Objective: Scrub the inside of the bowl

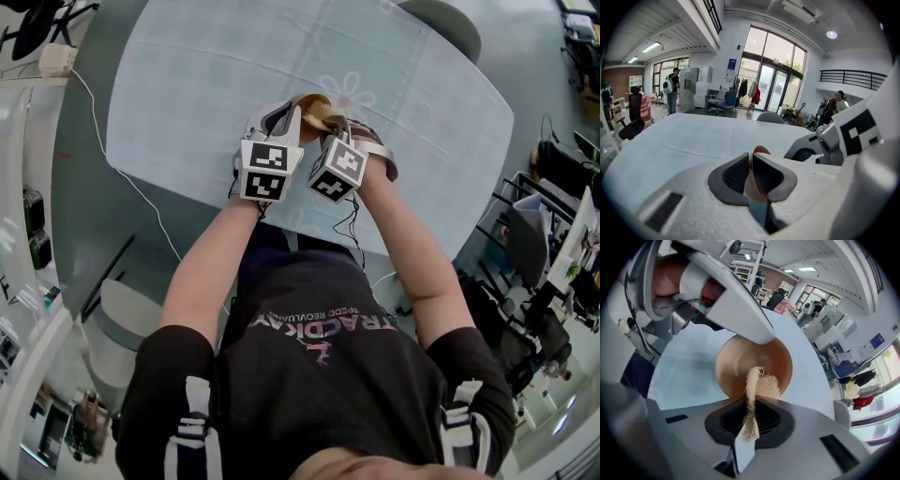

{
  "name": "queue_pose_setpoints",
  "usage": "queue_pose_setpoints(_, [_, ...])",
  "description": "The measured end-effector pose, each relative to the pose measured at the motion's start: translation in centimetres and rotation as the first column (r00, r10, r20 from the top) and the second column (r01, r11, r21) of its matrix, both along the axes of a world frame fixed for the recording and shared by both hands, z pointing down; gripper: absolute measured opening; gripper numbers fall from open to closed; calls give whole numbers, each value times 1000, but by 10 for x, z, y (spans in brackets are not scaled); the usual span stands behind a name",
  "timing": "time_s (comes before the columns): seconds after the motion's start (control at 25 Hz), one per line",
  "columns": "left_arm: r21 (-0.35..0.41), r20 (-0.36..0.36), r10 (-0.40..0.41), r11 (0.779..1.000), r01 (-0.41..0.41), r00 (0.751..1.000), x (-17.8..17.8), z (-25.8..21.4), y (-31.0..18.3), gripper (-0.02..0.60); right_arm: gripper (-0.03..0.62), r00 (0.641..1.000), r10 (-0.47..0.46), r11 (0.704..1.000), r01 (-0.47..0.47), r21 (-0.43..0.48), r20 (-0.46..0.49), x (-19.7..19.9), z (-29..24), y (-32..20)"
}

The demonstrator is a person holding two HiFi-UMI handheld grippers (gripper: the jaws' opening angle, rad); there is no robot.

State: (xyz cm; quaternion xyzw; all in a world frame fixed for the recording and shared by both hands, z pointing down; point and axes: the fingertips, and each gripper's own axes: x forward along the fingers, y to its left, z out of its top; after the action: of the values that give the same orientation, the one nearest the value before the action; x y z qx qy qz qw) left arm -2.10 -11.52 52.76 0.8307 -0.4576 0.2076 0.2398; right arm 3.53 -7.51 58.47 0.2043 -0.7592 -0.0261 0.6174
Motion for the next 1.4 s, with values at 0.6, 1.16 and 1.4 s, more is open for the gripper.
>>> queue_pose_setpoints(0.6, [-6,-55,-94,996,94,994,-11,-5,5,35,32,924,197,961,-115,-251,328,-55,-29,35])
queue_pose_setpoints(1.16, [-30,-52,-82,996,80,995,-16,1,20,35,32,978,139,977,-110,-182,156,-15,-4,27])
queue_pose_setpoints(1.4, [-39,-48,-50,998,48,998,-12,3,27,35,32,991,78,997,-77,-20,112,-13,-21,2])
